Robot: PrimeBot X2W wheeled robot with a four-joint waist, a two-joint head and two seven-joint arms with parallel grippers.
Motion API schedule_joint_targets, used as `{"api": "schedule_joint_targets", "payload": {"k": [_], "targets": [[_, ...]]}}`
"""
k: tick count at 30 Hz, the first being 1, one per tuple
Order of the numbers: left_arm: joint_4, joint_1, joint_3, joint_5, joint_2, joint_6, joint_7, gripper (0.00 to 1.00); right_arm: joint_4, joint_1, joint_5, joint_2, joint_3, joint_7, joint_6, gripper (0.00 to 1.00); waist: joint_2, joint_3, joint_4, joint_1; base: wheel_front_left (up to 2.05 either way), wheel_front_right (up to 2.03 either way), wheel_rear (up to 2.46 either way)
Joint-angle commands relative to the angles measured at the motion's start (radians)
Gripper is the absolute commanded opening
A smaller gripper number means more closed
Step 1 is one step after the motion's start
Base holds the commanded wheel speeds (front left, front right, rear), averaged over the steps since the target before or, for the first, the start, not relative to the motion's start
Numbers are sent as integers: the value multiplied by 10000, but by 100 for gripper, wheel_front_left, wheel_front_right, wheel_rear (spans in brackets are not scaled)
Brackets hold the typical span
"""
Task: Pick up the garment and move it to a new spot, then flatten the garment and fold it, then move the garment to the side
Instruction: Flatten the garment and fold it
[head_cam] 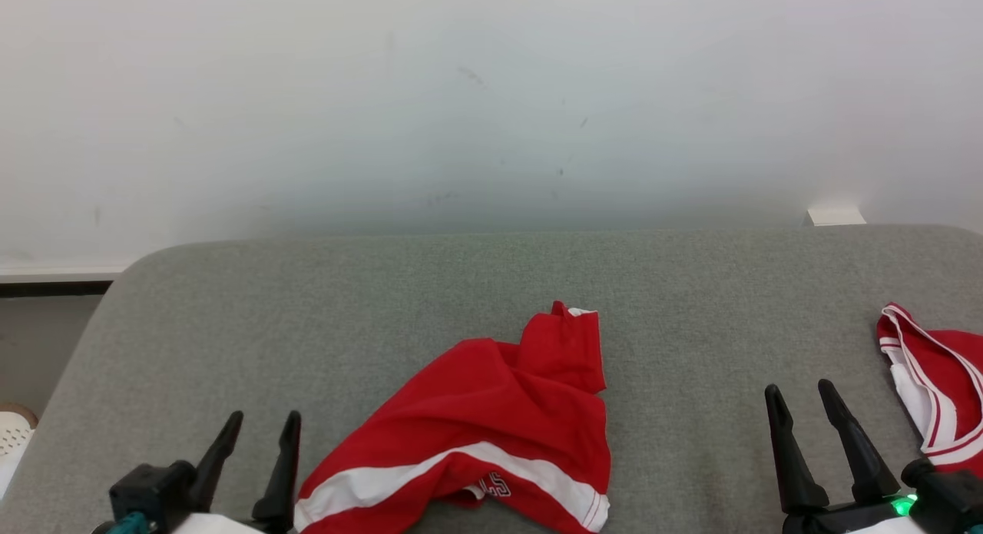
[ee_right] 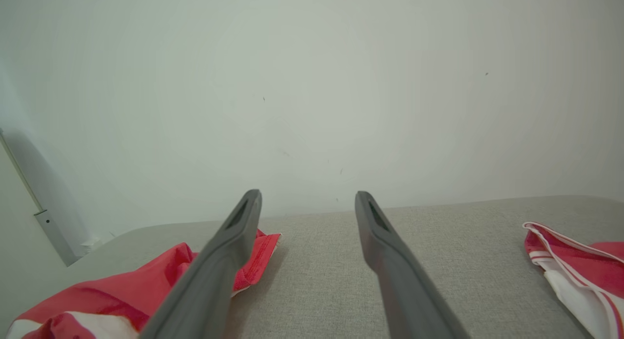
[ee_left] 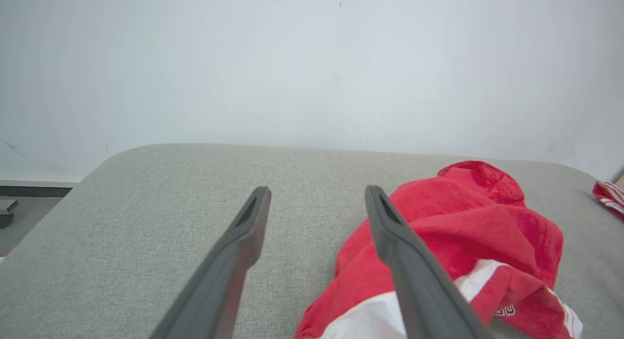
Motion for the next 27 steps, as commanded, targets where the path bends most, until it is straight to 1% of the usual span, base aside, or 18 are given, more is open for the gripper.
{"api": "schedule_joint_targets", "payload": {"k": [1, 4, 7, 10, 12, 17, 22, 27], "targets": [[-186, 182, 62, 124, -90, 132, -169, 100, 29, 130, 16, -19, 27, 7, -19, 100, 0, -36, 22, 0, 0, 0, 0], [-508, 344, 125, 169, -325, 418, -412, 100, 92, 110, 62, -20, 114, 7, -19, 100, 0, -88, 51, 0, 0, 0, 0], [-629, 449, 145, 284, -518, 681, -666, 100, 301, 139, 314, -144, 579, 61, -19, 100, 0, -124, 112, 0, 0, 0, 0], [-698, 423, 170, 518, -723, 883, -897, 100, 778, 231, 525, -195, 957, 556, -19, 100, 0, -137, 263, 0, 0, 0, 0], [-643, 350, 90, 602, -859, 814, -959, 100, 1176, 213, 590, -126, 1210, 1071, -19, 100, 0, -134, 431, 0, 0, 0, 0], [-406, 137, -44, 778, -971, 602, -1034, 100, 2246, -179, 871, 217, 1842, 2334, -19, 100, 0, -79, 924, 0, 0, 0, 0], [-223, 22, -149, 825, -1068, 494, -1068, 100, 3280, -535, 1663, 716, 1853, 3205, -19, 100, 0, -42, 1488, 0, 0, 0, 0], [-59, -20, -149, 823, -1142, 439, -1085, 100, 4160, -861, 2136, 912, 1867, 3795, -19, 100, 0, 11, 1975, 0, 0, 0, 0]]}}
